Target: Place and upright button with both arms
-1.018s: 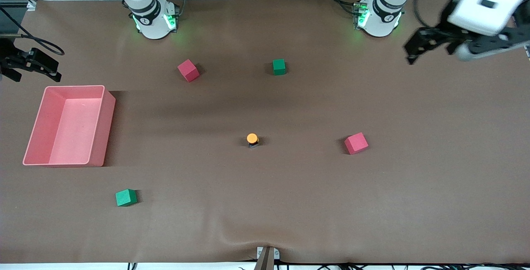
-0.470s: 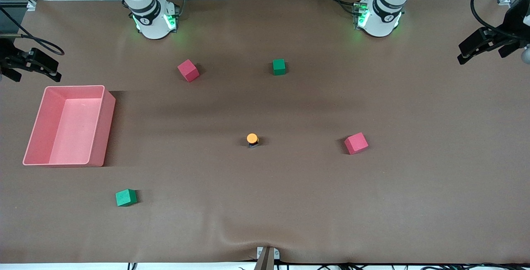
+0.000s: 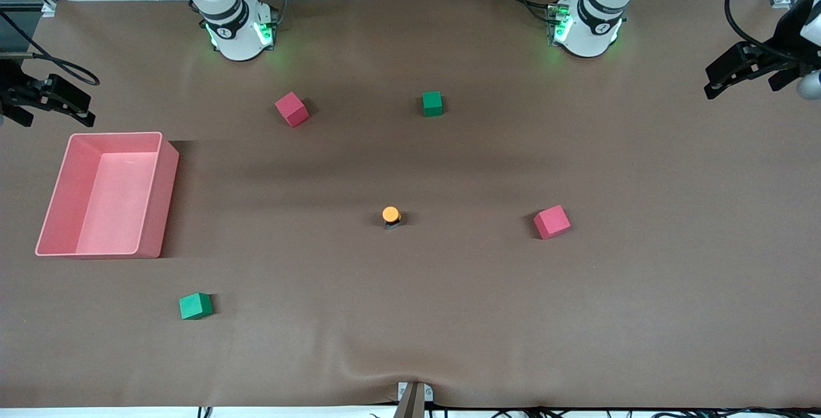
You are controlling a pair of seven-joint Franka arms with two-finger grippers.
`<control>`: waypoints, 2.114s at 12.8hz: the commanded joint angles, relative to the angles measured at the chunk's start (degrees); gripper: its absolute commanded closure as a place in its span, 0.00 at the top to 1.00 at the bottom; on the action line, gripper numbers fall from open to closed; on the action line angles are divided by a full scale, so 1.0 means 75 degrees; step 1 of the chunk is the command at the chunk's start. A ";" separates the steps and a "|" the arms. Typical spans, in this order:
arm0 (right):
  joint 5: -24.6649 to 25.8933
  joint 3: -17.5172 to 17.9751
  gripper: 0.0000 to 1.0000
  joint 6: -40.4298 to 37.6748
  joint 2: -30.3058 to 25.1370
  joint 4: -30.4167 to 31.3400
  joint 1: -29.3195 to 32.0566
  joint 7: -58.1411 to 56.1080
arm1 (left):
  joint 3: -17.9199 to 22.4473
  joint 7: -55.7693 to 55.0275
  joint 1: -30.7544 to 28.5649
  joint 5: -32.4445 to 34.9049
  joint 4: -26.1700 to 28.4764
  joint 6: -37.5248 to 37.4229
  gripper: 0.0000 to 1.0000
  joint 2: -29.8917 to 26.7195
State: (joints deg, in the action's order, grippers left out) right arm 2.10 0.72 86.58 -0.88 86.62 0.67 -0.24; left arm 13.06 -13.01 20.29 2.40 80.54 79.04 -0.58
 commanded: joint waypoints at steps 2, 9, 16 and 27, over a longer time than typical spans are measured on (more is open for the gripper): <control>-0.0163 0.0091 1.00 -0.0060 0.0047 -0.0112 0.0157 0.0021 | -0.0043 0.0188 -0.0033 -0.0086 0.0042 0.0043 1.00 -0.0029; -0.0163 0.0091 1.00 -0.0060 0.0047 -0.0112 0.0157 0.0009 | -0.2149 0.0270 -0.1940 -0.0109 0.0334 0.0183 1.00 -0.0017; -0.0163 0.0091 1.00 -0.0060 0.0047 -0.0112 0.0157 0.0009 | -0.3147 0.0469 -0.3231 -0.0319 0.0909 0.0535 1.00 -0.0357; -0.0163 0.0091 1.00 -0.0060 0.0047 -0.0112 0.0157 0.0009 | -0.3582 0.0458 -0.3619 -0.0379 0.0898 0.0348 1.00 -0.0497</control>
State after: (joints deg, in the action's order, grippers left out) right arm 2.02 0.72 86.58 -0.88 86.62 0.67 -0.24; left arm -13.17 -10.45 -5.85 -0.22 85.80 81.89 -2.57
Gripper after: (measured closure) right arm 0.000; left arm 0.000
